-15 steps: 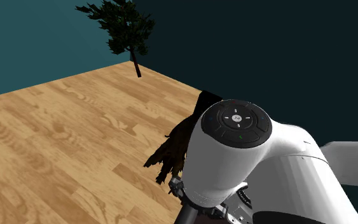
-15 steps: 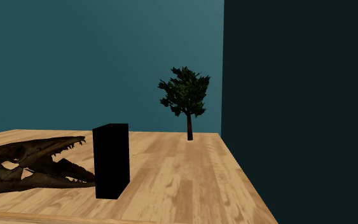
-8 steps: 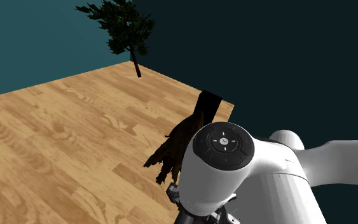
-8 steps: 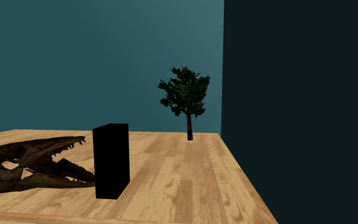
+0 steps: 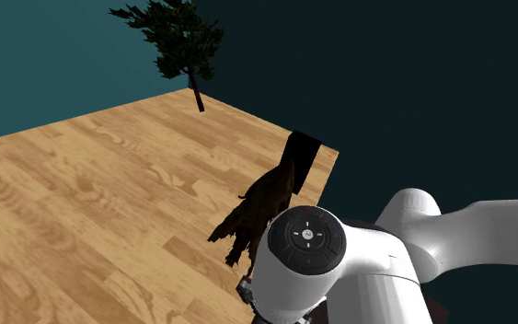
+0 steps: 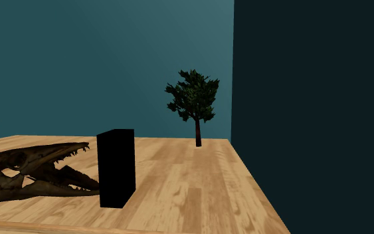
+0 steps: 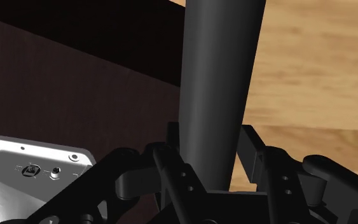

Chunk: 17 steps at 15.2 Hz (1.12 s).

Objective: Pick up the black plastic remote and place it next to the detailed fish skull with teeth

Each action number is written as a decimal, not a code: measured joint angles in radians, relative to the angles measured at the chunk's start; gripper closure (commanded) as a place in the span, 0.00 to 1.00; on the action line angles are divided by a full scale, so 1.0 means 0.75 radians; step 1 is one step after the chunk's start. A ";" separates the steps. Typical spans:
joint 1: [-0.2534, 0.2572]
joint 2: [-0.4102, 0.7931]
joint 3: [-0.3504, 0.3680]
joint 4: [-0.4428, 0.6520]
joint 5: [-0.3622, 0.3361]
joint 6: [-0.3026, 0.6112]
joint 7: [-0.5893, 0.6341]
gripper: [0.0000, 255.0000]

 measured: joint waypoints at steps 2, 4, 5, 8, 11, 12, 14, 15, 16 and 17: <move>-0.002 0.003 0.006 -0.003 0.004 0.007 0.000 1.00; -0.003 0.004 0.008 -0.003 0.005 0.009 0.000 1.00; -0.003 0.004 0.008 -0.003 0.005 0.010 0.000 1.00; -0.003 0.004 0.008 -0.004 0.005 0.010 0.000 0.00; -0.003 0.004 0.008 -0.004 0.005 0.010 0.000 0.00; -0.003 0.004 0.008 -0.004 0.005 0.010 0.000 0.00; 0.003 -0.006 -0.012 0.008 -0.007 -0.014 0.001 0.00; 0.006 -0.018 -0.043 0.032 -0.028 -0.051 0.002 0.00; 0.002 -0.023 -0.062 0.065 -0.048 -0.087 0.010 0.00; 0.003 -0.031 -0.086 0.085 -0.065 -0.117 0.010 0.00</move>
